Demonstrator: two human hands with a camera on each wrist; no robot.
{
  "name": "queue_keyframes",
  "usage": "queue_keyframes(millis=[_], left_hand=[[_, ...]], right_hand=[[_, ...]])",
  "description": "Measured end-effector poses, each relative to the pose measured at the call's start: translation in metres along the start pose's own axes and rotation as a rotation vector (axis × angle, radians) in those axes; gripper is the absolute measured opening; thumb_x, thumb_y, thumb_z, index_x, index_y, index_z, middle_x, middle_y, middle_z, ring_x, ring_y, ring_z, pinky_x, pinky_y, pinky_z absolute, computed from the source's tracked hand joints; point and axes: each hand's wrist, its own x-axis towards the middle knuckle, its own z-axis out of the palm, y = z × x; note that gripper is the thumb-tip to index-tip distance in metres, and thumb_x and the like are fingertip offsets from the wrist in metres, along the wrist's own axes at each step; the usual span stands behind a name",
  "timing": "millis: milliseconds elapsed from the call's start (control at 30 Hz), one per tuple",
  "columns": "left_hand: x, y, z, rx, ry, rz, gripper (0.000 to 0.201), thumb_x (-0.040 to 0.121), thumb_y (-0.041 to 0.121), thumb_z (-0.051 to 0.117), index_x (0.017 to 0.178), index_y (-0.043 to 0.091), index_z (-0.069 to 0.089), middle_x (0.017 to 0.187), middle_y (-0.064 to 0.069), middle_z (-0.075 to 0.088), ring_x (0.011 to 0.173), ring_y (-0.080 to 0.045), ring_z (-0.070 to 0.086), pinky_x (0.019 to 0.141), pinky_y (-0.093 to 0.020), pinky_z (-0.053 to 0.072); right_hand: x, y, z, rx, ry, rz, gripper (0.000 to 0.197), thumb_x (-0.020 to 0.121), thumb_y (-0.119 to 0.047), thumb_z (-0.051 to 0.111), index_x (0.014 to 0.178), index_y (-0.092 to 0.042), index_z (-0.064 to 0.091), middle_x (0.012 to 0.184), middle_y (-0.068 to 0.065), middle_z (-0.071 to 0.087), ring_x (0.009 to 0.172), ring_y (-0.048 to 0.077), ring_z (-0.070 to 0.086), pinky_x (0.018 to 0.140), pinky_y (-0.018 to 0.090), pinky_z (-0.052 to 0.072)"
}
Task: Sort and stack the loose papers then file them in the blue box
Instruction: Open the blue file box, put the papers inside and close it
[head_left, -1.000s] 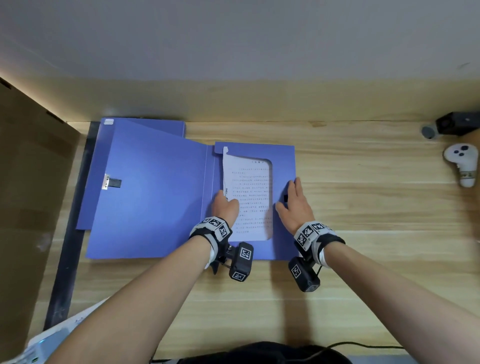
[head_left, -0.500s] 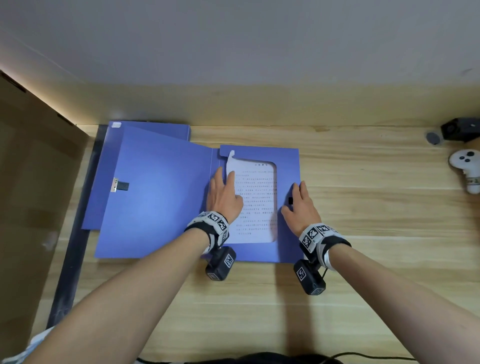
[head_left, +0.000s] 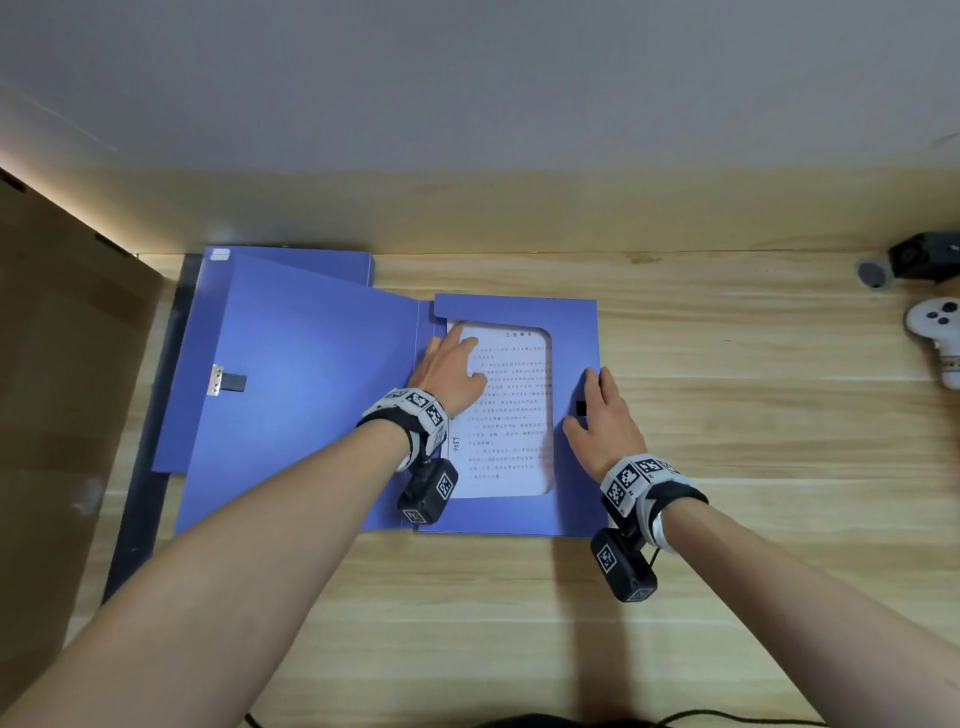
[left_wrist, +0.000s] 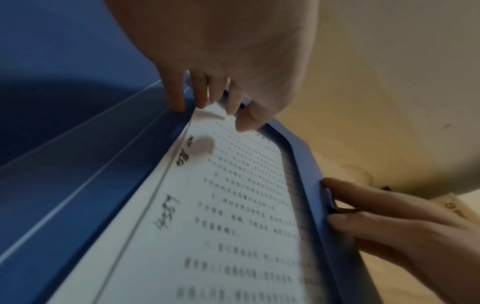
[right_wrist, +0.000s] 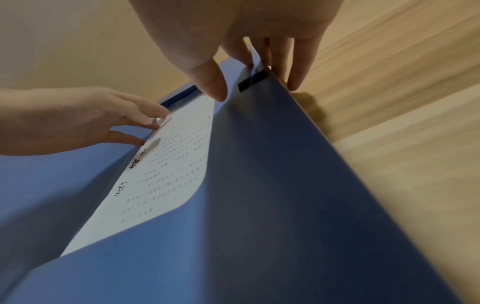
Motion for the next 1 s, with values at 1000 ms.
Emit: queue_keyframes(millis=[1000], left_hand=[[-0.143, -0.098, -0.049, -0.023, 0.487, -0.537, 0.090, 0.080, 0.024, 0.063, 0.153, 0.010, 0.013, 0.164, -0.011, -0.001, 0.152, -0.026, -0.006, 0.117, -0.054, 0.008]], right_hand=[[-0.069, -0.016, 0.011, -0.200, -0.005, -0.139, 0.059, 0.094, -0.025, 0.050, 0.147, -0.005, 0.032, 0.161, 0.008, 0.015, 0.144, 0.030, 0.026, 0.108, 0.039, 0.039]])
